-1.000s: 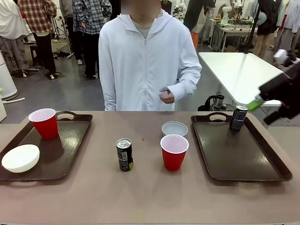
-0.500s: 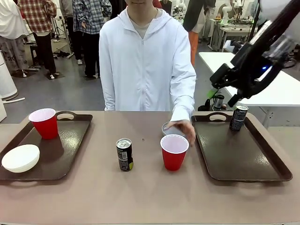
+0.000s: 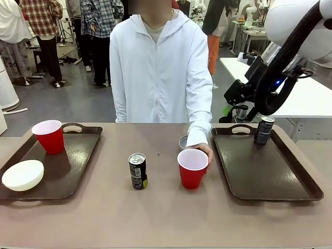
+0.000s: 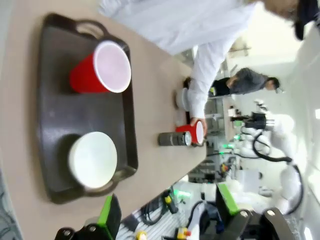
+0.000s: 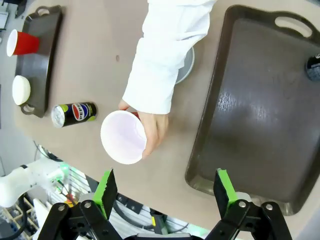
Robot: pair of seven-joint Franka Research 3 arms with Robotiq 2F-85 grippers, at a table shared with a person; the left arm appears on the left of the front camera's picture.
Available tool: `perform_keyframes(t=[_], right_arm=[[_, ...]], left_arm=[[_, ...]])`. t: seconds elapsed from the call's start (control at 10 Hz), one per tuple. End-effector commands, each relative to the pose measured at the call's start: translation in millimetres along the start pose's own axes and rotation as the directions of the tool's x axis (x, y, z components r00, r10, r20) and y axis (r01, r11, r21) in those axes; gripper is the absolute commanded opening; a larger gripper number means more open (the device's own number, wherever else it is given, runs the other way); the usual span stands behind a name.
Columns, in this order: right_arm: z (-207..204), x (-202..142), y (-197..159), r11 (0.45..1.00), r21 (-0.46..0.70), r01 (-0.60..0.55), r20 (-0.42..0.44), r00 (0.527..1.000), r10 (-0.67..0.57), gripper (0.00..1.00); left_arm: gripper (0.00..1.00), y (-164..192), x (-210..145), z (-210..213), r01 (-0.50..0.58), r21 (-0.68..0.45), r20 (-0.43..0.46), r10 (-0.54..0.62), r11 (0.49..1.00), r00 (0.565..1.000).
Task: Prepare tableware on both trays.
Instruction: Pick up a Picnic Bowl from the table and place it on a Handle tray.
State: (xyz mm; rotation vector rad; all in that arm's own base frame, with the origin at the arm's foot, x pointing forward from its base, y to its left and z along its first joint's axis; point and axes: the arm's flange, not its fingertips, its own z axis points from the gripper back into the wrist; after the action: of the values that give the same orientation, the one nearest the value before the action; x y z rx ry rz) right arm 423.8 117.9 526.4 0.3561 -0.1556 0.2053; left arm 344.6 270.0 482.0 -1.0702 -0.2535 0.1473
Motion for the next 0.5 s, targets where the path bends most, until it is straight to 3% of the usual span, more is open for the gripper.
perform_keyframes(t=[0.0,0.2,0.4], right_arm=[[3.7,-1.8,2.0,1.0,0.019,0.009,-0.003,1.0,-0.009,1.0],[-13.1,2.3,-14.7,0.999,-0.014,0.043,0.012,0.999,-0.043,1.0],[-48.8,18.3,-17.4,0.996,-0.084,-0.003,-0.022,1.0,0.001,1.0]], left_arm=[[1.0,-1.5,-8.6,19.7,-0.003,-0.036,0.004,0.003,0.999,1.0],[1.0,-1.5,-8.6,19.7,-0.003,-0.036,0.004,0.003,0.999,1.0],[1.0,-1.5,-8.6,19.7,-0.003,-0.036,0.004,0.003,0.999,1.0]])
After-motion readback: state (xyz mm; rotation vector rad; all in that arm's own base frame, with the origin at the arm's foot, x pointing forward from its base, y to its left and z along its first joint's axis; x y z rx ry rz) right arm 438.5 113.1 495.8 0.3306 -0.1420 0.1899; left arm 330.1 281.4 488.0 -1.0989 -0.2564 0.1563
